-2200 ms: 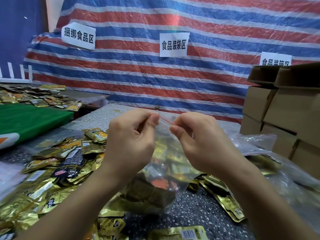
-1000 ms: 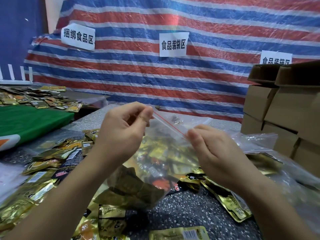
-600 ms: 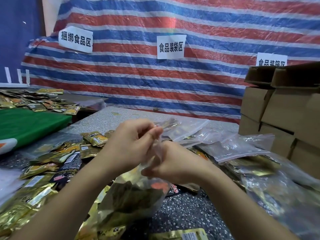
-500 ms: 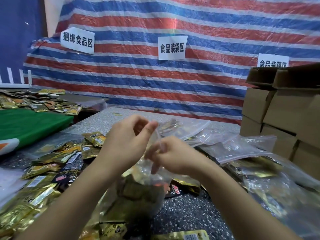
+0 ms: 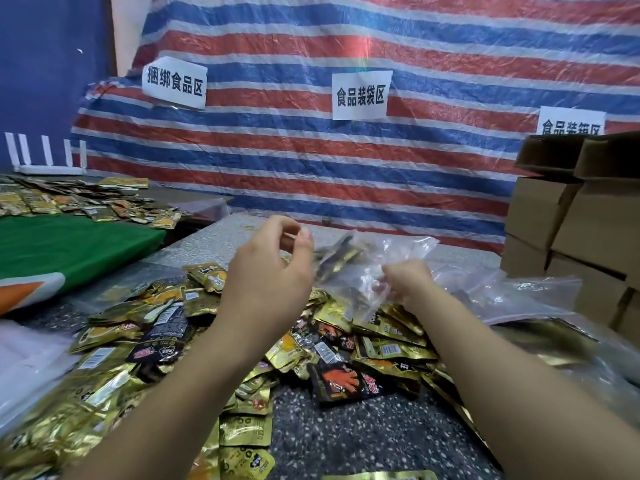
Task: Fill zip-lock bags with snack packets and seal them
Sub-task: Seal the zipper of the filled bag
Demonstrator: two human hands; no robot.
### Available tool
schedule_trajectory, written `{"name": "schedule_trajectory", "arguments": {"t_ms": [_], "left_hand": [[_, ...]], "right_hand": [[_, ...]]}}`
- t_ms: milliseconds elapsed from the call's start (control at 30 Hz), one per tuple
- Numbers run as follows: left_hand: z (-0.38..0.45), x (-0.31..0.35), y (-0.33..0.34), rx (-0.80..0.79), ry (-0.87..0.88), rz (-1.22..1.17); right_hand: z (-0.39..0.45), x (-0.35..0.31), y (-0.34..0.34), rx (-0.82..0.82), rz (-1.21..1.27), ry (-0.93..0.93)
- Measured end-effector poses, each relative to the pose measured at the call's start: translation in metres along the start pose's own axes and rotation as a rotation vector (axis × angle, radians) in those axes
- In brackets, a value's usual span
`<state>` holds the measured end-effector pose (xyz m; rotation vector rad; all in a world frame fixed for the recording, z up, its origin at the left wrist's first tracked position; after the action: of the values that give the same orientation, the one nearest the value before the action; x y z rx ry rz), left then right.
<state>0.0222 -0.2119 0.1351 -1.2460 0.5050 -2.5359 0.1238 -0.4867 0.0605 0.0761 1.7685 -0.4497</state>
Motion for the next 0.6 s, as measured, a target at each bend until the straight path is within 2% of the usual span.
{"name": "schedule_trajectory", "arguments": {"t_ms": [100, 167, 233, 300, 433, 600], "left_hand": [[-0.001, 0.000, 0.004, -0.024, -0.006, 0.019], [-0.001, -0.001, 0.005, -0.035, -0.010, 0.007], [-0.001, -0.001, 0.004, -0.036, -0.010, -0.002], [-0.001, -0.002, 0.003, -0.020, -0.009, -0.002], [0.001, -0.005, 0.000, -0.003, -0.008, 0.023], [-0.001, 0.001, 0.003, -0.015, 0.080, 0.106]], "right_hand": [[0.005, 0.004, -0.015, 0.203, -0.371, -0.068], [0.004, 0.000, -0.016, 0.237, -0.542, -0.098], [0.004, -0.001, -0.015, 0.239, -0.607, -0.094], [0.005, 0.000, -0.015, 0.225, -0.502, -0.081], [0.001, 0.006, -0.017, 0.224, -0.082, -0.118], [-0.031, -0.001, -0.025, 0.402, -0.059, -0.324]]}}
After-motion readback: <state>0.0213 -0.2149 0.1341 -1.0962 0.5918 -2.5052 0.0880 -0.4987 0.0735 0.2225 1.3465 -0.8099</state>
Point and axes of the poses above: each hand's wrist, its own z-axis towards the middle knuckle, its own y-axis out of the palm, x = y × z, the point moved 7 cm from there along z, towards the middle knuckle, and after that the axes turned 14 degrees about -x, right-handed, at the moved point
